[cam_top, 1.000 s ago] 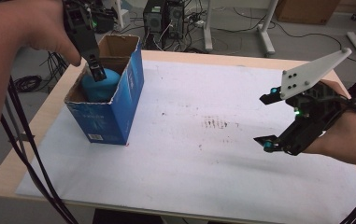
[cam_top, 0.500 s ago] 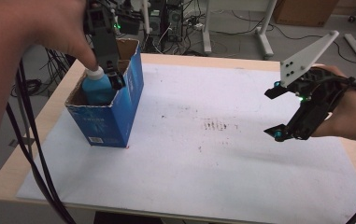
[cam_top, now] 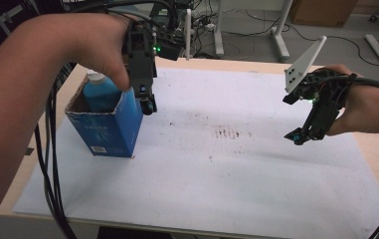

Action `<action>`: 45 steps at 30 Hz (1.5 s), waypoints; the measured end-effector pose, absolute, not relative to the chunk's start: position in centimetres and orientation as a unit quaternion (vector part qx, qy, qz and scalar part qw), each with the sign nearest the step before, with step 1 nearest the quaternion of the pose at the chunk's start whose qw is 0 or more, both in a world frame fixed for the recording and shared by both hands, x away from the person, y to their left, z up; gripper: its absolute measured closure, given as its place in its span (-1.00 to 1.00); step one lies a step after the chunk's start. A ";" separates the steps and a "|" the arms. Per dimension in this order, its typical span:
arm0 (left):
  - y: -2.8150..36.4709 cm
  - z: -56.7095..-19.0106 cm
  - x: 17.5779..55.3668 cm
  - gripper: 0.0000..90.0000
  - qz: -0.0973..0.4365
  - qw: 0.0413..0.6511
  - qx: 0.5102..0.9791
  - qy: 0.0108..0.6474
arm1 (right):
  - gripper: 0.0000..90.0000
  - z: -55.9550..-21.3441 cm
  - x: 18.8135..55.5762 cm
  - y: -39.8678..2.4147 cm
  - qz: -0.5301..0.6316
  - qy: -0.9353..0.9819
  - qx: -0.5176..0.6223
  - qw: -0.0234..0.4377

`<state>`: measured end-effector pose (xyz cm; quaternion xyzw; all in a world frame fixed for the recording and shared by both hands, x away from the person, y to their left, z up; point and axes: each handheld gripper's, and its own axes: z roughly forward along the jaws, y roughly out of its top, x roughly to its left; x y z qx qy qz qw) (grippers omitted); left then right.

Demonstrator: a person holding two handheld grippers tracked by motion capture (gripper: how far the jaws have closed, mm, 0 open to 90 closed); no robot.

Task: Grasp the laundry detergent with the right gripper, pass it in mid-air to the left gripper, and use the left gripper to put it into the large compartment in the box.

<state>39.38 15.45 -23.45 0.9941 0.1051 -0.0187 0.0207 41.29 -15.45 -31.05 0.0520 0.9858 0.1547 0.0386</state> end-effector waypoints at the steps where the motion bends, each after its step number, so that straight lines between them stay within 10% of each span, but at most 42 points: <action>1: 15.3 -23.7 39.4 -0.96 -0.018 0.021 0.994 0.106 | -0.99 -31.3 41.4 -15.5 0.148 0.987 0.050 0.037; 45: 12.7 -27.7 40.6 -0.96 -0.018 0.014 0.997 0.076 | -0.99 -33.0 42.5 -15.1 0.114 0.992 0.045 0.027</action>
